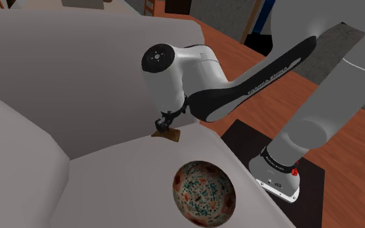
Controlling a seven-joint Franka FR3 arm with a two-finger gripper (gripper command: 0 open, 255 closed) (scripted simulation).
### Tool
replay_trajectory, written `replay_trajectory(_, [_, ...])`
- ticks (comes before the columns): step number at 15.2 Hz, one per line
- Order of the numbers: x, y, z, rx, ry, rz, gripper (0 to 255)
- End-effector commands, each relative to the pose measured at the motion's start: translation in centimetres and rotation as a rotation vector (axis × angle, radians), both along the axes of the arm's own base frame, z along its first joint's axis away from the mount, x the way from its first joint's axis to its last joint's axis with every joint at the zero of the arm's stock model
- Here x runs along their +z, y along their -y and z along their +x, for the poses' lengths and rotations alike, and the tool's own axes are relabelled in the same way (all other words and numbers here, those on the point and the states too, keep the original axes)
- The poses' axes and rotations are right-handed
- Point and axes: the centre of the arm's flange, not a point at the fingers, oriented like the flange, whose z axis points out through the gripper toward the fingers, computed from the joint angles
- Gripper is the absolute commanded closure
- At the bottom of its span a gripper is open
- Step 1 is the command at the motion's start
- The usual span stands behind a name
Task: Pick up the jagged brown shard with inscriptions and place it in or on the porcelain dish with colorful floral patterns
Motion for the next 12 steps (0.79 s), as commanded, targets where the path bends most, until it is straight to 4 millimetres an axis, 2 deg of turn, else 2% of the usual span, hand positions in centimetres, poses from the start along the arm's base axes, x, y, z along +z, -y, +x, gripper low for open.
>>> replay_trajectory(1, [-0.9, 0.5, 0.1, 0.0, 0.002, -0.002, 0])
replay_trajectory(5, [-2.6, 1.3, 0.3, 0.0, 0.002, -0.002, 0])
replay_trajectory(12, [-2.6, 1.3, 0.3, 0.0, 0.002, -0.002, 0])
